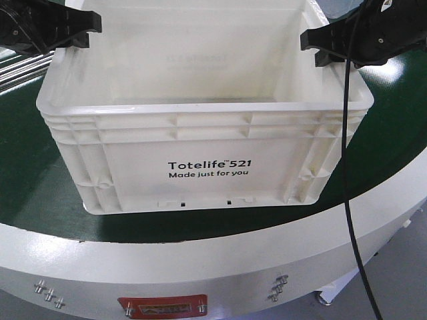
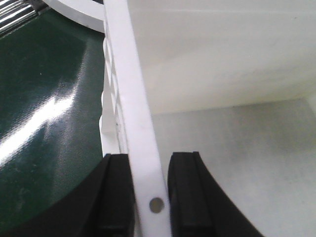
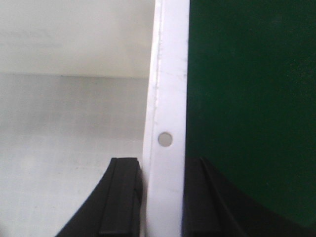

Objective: Place moving items into box and shelve
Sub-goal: 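Lift the white crate off the conveyor with both grippers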

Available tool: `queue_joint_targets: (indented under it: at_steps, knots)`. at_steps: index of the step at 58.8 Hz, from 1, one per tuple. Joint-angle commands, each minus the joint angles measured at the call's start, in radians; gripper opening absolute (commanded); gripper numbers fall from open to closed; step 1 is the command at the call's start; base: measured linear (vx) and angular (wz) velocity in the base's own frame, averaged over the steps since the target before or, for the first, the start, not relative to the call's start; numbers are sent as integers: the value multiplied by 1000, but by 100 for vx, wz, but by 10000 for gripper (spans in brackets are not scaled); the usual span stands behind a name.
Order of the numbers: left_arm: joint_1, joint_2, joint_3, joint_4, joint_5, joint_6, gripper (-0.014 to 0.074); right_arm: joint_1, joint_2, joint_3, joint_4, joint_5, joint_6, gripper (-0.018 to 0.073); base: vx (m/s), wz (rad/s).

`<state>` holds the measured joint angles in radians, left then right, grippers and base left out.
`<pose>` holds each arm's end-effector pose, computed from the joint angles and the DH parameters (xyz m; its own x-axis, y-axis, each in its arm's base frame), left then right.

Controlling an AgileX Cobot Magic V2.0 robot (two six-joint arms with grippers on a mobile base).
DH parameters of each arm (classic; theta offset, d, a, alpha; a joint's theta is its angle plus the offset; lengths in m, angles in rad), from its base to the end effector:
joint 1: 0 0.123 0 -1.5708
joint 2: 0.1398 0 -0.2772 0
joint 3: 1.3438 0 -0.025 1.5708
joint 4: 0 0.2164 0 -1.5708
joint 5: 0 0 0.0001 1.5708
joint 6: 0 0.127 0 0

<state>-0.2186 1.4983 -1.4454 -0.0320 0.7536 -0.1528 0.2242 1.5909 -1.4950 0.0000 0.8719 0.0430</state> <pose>0.3211 -0.0742 0.3483 -0.6739 -0.0298 -0.7383 0.1166 0.9824 -0.1461 0.3330 0.0759 0.3218 -0.7607 -0.1294 -0.6361 -0.1898 0.9814 0.0274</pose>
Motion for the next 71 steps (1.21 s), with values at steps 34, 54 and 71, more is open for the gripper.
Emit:
queue_joint_targets:
  at_steps: [34,54,71]
  knots:
    - [-6,-60,-56,-25,-113,17,-22,-3,-77,-51,56,-130,-64,-13,0,0]
    - [-6,-59,-56,-25,-119,16,-22,-3,-95,-51,57,-131,-64,-13,0,0]
    - [-6,-60,-56,-70,-120,16,-22,-3,-109,-51,57,-127,-64,-13,0,0]
